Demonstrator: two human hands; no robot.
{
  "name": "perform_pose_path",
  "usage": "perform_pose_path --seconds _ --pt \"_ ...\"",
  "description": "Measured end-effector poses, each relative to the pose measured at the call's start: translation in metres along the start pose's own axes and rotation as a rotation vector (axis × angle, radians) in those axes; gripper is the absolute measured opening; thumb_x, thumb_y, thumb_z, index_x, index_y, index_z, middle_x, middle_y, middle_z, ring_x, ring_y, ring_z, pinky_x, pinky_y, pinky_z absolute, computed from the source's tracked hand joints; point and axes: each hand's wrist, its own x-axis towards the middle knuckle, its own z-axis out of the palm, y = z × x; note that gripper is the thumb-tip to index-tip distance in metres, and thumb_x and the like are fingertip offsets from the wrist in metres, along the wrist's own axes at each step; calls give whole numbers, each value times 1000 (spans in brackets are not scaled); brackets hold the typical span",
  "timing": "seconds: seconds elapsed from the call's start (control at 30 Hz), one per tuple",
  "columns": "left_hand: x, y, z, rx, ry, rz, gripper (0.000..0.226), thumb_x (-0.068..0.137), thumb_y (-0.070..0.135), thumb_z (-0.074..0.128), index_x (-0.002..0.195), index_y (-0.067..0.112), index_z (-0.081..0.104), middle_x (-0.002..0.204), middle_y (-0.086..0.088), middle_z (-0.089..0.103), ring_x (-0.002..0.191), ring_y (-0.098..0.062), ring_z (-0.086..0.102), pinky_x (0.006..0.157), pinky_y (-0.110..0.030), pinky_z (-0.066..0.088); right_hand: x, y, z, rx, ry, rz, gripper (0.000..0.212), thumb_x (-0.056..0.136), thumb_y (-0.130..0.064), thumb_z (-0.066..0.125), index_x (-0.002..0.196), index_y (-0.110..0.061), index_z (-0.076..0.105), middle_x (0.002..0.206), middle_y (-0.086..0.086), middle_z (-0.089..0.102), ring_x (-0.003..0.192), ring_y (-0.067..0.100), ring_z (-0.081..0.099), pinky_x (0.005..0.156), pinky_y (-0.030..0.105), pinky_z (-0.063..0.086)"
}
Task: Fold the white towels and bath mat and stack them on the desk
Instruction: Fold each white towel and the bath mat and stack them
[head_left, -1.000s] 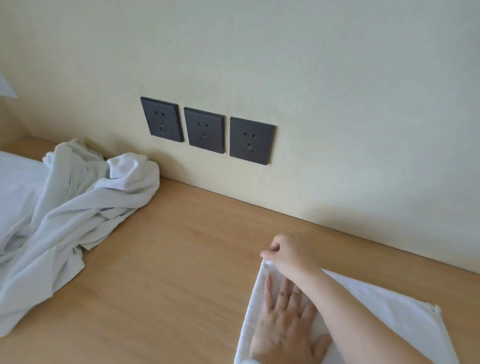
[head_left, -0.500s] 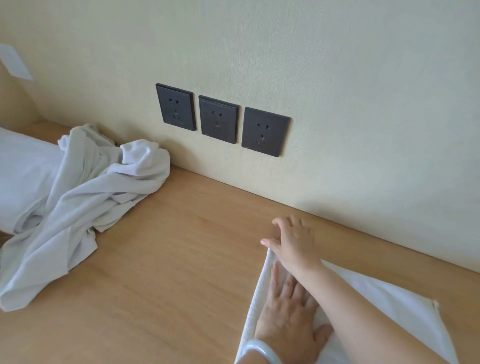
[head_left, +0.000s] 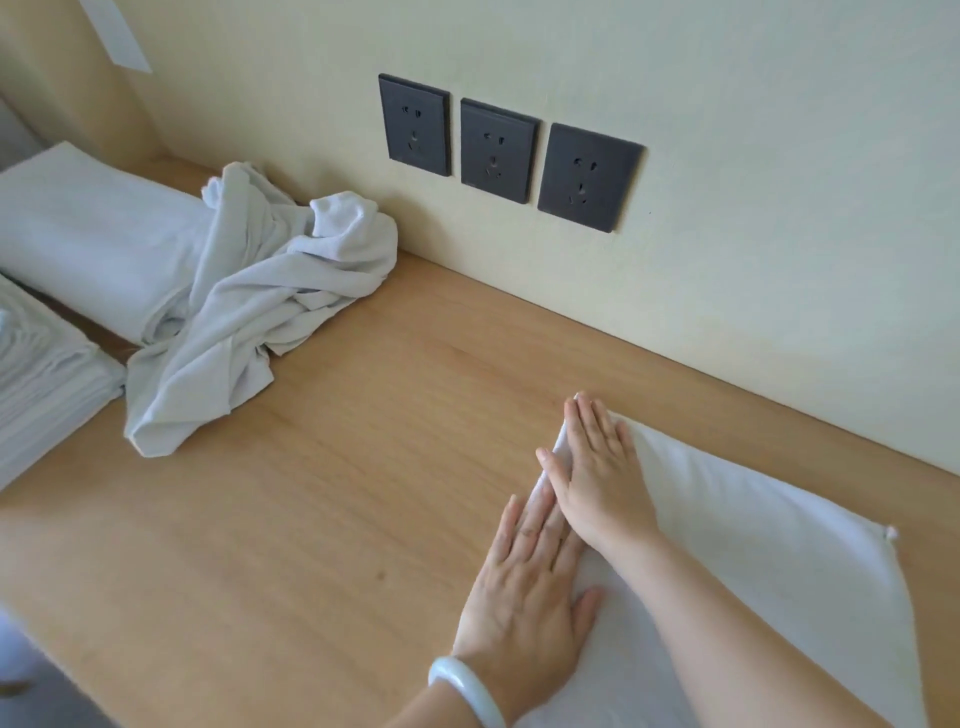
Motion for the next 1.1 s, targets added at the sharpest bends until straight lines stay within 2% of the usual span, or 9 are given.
perform_pose_path --seconds 0.2,0.33,0.47,0.6,0.73,0.83,0.93,1.0,1.1 --pt "-81 -22 -6 -92 12 -44 63 98 45 36 152 13 30 160 -4 24 147 -19 23 115 -38 21 -3 2 4 -72 59 -35 85 88 -62 -1 153 -10 12 162 3 8 149 13 0 121 36 -3" --pt "-115 -47 -13 -319 113 -124 68 96 57 39 151 18 31 158 6 28 147 -10 21 115 -27 18 -28 -12 -1 -74 237 -114 69 96 -48 21 148 -4 32 156 11 27 147 22 17 118 43 4" --pt "-136 -60 -15 -257 36 -69 84 75 66 65 144 26 40 158 13 23 148 -9 14 114 -21 14 -78 -38 20 -48 190 -84 66 98 -47 19 148 -5 31 158 10 24 148 21 15 118 45 10" --pt "-133 -57 -17 -360 118 -109 59 74 42 70 128 29 49 152 20 27 146 -7 19 111 -30 25 -81 -41 32 -99 158 -23 66 99 -47 16 150 -6 27 158 9 22 148 20 16 118 44 9" --pt "-133 -48 -17 -403 172 -161 44 75 41 65 115 28 50 147 22 29 143 -2 20 110 -18 16 -79 -43 30 -116 134 -14 69 97 -49 15 152 -8 23 160 7 18 148 18 11 119 43 5" --pt "-129 -36 -20 -437 221 -213 40 77 44 60 108 25 46 129 12 44 121 -5 40 102 -20 25 -82 -45 26 -108 103 -15 77 94 -57 10 153 -9 17 161 5 11 149 17 5 121 43 3" --pt "-126 -32 -21 -343 222 -70 22 84 29 53 103 24 44 101 8 47 88 -13 44 84 -25 37 -82 -46 22 -100 98 -16 82 91 -62 10 153 -9 16 161 5 10 149 18 5 121 44 4" --pt "-127 -38 -22 -329 201 38 14 84 12 49 94 21 45 89 7 45 79 -16 46 73 -28 40 -83 -45 23 -116 72 -19 82 91 -63 8 154 -10 11 162 4 6 149 17 0 121 43 1" --pt "-132 -52 -27 -357 197 100 18 84 1 55 87 18 50 87 6 45 78 -16 49 72 -25 41 -84 -44 22 -139 54 -33 83 91 -64 6 154 -11 6 162 3 1 149 15 -5 121 42 -3"
